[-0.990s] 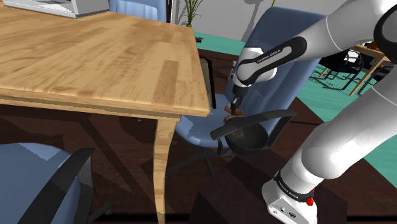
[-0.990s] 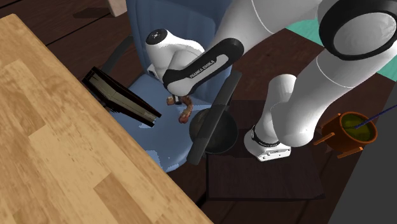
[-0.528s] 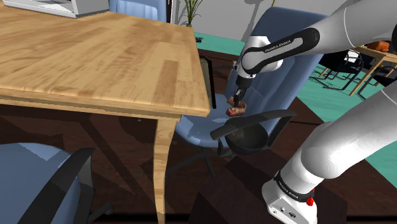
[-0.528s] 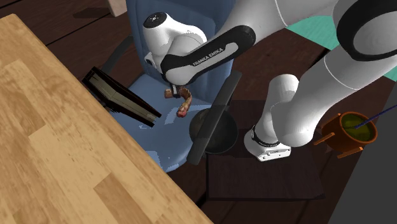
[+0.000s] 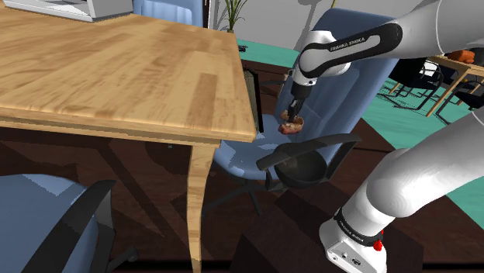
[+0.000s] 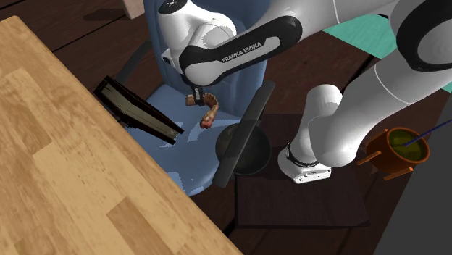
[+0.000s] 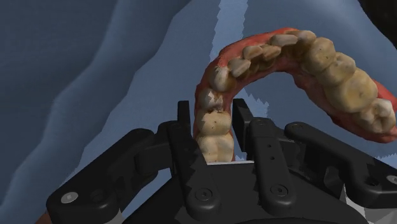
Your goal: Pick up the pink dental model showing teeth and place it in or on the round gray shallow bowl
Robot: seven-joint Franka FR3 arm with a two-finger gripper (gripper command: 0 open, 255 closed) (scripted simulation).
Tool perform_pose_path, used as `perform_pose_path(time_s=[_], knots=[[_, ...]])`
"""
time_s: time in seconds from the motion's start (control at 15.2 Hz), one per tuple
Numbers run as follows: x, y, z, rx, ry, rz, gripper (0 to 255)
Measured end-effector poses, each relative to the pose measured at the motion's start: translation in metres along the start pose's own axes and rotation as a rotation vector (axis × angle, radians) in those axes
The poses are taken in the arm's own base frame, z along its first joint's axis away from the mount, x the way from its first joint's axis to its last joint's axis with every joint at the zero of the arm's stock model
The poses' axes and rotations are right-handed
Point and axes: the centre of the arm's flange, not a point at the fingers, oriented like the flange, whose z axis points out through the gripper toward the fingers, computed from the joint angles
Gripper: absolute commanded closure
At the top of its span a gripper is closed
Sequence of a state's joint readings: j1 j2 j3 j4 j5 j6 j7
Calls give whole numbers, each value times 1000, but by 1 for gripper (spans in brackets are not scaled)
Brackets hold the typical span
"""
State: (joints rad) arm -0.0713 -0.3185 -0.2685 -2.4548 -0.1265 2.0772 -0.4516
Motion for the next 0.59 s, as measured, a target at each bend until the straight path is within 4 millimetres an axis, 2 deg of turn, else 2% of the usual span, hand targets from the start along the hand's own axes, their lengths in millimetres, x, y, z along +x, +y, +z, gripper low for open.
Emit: perform_pose_path(time_s=[0.4,0.59], knots=[[-1,1,-37,4,5,4,255],[-1,3,-48,8,5,6,255]])
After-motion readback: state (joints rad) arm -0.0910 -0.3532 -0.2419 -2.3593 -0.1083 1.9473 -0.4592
